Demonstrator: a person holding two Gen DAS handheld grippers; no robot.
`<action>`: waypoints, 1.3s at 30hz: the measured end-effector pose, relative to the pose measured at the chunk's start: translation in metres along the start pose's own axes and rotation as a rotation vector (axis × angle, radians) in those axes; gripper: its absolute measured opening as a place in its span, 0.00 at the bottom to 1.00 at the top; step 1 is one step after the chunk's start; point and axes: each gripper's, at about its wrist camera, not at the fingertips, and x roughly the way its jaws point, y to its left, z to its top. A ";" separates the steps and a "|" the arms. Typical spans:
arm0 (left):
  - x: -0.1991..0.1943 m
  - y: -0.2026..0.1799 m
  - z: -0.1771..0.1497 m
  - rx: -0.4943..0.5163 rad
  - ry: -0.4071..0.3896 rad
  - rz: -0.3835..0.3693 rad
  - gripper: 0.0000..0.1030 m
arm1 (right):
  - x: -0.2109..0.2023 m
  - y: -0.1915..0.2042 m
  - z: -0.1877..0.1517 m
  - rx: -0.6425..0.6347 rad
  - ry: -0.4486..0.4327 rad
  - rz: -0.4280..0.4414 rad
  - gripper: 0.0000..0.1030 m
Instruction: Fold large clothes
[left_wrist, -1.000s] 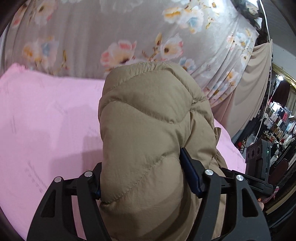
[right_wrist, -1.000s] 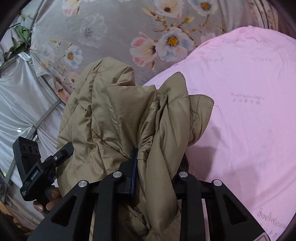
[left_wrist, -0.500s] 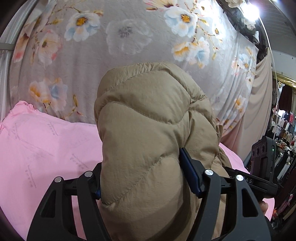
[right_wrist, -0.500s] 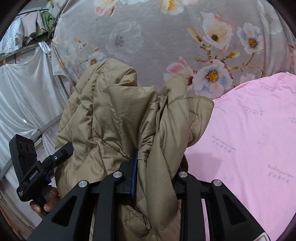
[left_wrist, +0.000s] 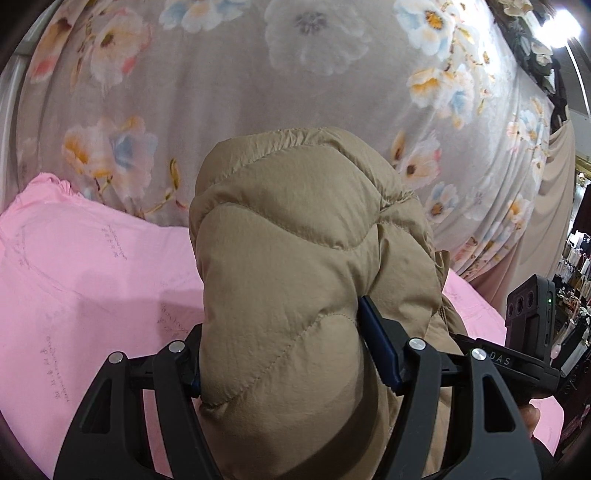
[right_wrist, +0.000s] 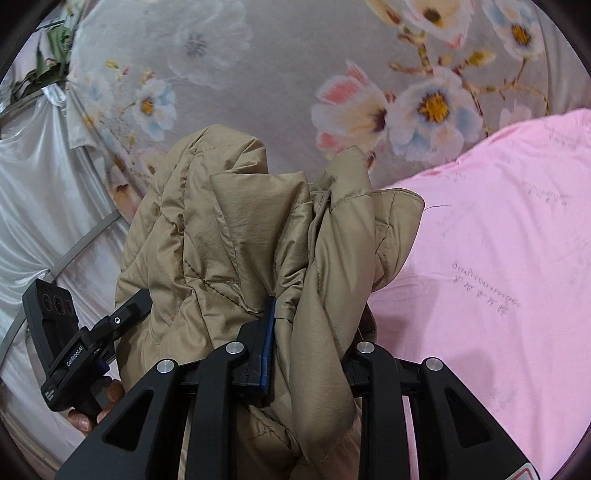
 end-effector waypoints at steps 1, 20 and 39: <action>0.010 0.006 -0.003 -0.003 0.011 0.007 0.64 | 0.008 -0.005 -0.001 0.007 0.008 0.000 0.24; 0.104 0.077 -0.036 -0.094 0.152 0.151 0.81 | 0.095 -0.046 -0.015 0.008 0.054 -0.116 0.38; 0.087 0.006 0.018 0.034 0.109 0.511 0.92 | 0.066 0.056 0.023 -0.382 -0.070 -0.368 0.16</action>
